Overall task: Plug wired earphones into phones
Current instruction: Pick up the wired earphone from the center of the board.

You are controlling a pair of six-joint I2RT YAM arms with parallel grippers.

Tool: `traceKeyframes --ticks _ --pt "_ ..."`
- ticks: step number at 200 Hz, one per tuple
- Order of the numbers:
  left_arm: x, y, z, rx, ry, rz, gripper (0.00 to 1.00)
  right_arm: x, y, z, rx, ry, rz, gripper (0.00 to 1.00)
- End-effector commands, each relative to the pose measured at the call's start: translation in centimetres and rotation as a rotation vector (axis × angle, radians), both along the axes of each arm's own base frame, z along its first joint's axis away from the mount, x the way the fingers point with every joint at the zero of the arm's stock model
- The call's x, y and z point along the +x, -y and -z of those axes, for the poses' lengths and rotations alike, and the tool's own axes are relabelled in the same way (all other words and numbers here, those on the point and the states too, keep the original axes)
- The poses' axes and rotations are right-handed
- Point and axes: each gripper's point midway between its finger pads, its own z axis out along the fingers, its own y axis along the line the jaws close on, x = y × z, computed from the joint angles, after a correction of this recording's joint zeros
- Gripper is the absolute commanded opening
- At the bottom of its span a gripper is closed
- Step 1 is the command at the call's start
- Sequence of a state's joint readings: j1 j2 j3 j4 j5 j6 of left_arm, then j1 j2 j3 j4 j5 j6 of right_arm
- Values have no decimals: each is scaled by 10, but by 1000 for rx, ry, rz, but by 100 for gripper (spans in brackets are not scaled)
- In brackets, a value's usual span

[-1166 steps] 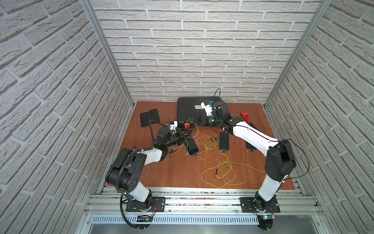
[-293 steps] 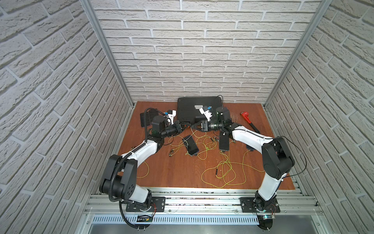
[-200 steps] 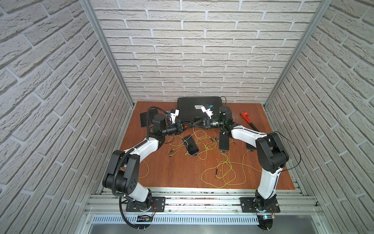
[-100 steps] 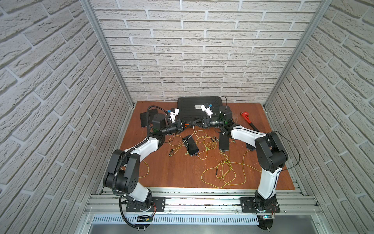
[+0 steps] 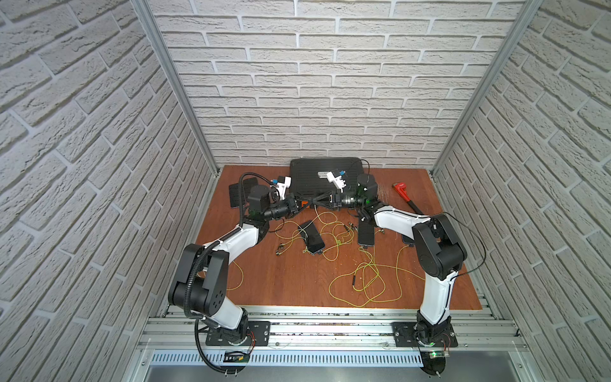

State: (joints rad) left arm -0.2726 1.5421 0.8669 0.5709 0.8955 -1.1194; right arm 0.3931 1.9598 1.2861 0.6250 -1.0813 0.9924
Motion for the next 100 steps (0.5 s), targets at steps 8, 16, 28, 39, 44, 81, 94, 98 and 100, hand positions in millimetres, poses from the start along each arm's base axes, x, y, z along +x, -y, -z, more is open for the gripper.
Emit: traceKeyframes --ticks 8,16,28,39,44,81,94,98,100 --pt "4 -1 -16 -17 74 -4 0 -7 -6 -7 20 45 -30 13" --pt "4 -1 -16 -17 74 -5 0 -7 -7 -7 19 47 -31 11" --pt "4 -2 -16 -17 76 -9 0 -7 -6 -7 17 48 -29 8" --pt "4 -2 -15 -15 75 -11 0 -7 -6 -7 16 49 -27 6" --pt "4 -2 -16 -15 76 -12 0 -7 -6 -8 17 52 -27 6" --pt "8 -8 -14 12 68 -34 15 -5 -5 -12 15 76 -7 6" --pt "13 -21 -11 71 54 -78 34 -3 -1 -11 -8 97 23 6" --pt "15 -26 -10 100 48 -96 40 -2 0 -10 -22 105 35 6" --pt "16 -30 -8 117 43 -110 43 -2 1 -9 -31 107 40 6"
